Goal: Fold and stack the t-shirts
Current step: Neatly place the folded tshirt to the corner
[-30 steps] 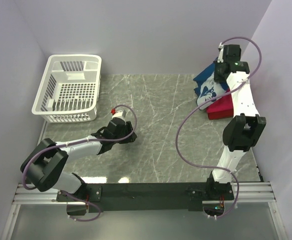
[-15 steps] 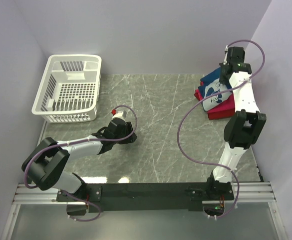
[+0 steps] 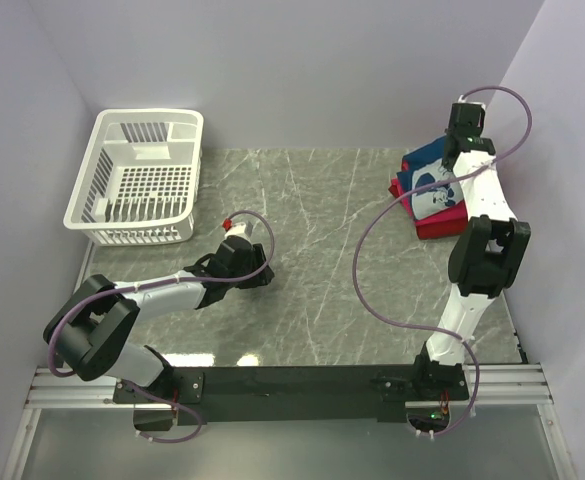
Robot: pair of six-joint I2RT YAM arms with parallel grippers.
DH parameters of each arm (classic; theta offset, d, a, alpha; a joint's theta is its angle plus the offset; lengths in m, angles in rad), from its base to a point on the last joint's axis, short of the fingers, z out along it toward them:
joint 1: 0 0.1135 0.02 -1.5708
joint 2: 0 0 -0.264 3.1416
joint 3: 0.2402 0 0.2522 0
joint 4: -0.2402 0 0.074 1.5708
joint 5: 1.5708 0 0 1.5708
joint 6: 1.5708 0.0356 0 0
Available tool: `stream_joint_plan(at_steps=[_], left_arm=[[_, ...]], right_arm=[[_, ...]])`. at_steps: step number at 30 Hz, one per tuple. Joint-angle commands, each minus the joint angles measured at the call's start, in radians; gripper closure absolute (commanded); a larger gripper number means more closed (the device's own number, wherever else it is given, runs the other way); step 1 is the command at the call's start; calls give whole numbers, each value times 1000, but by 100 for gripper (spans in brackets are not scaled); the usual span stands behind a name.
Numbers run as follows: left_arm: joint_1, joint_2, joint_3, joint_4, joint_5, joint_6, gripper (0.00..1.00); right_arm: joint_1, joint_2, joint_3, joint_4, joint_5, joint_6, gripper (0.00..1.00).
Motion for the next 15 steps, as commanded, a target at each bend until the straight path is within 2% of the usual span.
stream_joint_plan(at_steps=[1, 2, 4, 6, 7, 8, 15], left_arm=[[4, 4, 11, 10, -2, -8, 45], [4, 4, 11, 10, 0, -9, 45], [4, 4, 11, 10, -2, -13, 45], [4, 2, 10, 10, -2, -13, 45], [4, 1, 7, 10, -2, -16, 45], [4, -1, 6, 10, -3, -16, 45], [4, -21, 8, -4, -17, -8, 45]], right_arm=[[-6, -2, 17, 163, 97, 48, 72], [-8, 13, 25, 164, 111, 48, 59], [-6, 38, 46, 153, 135, 79, 48], [-6, 39, 30, 171, 142, 85, 43], [-6, 35, 13, 186, 140, 88, 32], [-6, 18, -6, 200, 140, 93, 11], [-6, -109, -215, 338, 114, 123, 9]])
